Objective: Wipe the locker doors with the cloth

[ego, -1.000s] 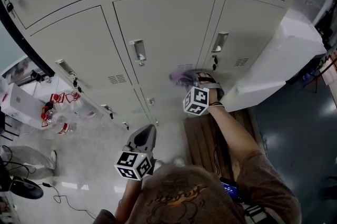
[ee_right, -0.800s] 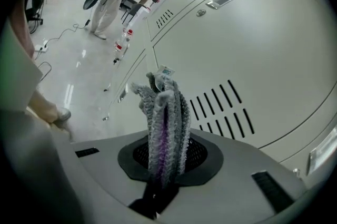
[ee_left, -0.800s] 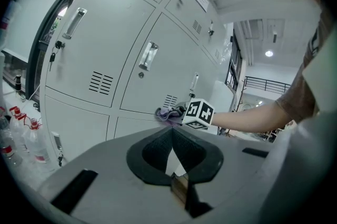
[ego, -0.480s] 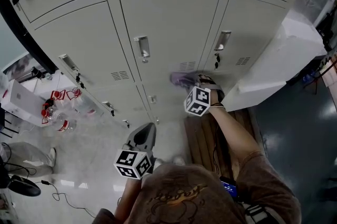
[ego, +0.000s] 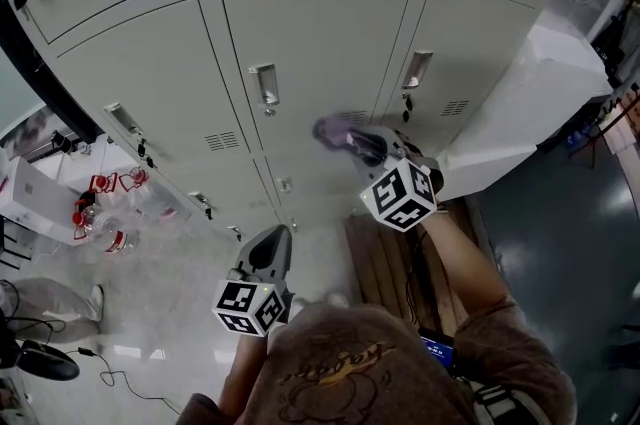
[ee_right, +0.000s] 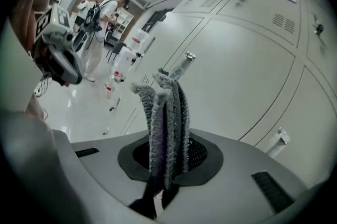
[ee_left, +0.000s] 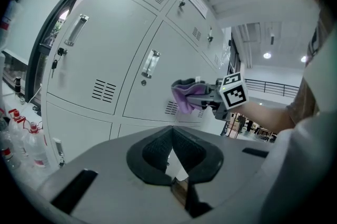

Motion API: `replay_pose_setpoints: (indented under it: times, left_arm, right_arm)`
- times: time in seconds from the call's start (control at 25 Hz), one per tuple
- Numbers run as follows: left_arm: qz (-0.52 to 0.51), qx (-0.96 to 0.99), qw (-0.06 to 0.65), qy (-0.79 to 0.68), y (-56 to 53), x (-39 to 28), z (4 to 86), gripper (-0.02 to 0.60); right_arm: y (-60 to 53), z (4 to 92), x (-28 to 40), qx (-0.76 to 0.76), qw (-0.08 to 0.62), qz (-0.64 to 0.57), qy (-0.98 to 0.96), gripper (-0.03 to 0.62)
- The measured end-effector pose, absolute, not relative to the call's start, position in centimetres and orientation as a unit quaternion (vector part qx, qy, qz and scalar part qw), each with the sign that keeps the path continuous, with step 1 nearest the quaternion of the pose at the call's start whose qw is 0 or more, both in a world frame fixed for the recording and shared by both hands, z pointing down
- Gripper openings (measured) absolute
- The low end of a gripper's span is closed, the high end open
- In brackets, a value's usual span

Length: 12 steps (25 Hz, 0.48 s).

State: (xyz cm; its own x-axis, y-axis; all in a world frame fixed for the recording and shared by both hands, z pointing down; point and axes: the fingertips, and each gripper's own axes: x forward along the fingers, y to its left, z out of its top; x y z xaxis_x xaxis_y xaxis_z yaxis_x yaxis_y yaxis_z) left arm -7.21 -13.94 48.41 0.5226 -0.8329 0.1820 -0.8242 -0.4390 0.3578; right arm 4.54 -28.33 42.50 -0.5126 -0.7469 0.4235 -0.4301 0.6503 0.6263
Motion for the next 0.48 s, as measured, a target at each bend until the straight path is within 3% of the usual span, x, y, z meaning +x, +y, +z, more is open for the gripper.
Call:
replay_pose_setpoints:
  times: [0.24,0.48]
  left_arm:
    - [-0.012,0.851,0.191,-0.489,-14.4,-7.5,47.5,0.004]
    - [-0.014,0.851,0.175,-0.496,-15.0,-8.0,46.8,0.004]
  right_arm:
    - [-24.1,38.1,5.6,0.376,0.237,-0.144,-0.884,0.054]
    - [-21.2,39.1,6.8,0.412,0.150,-0.066,-0.896,0.054]
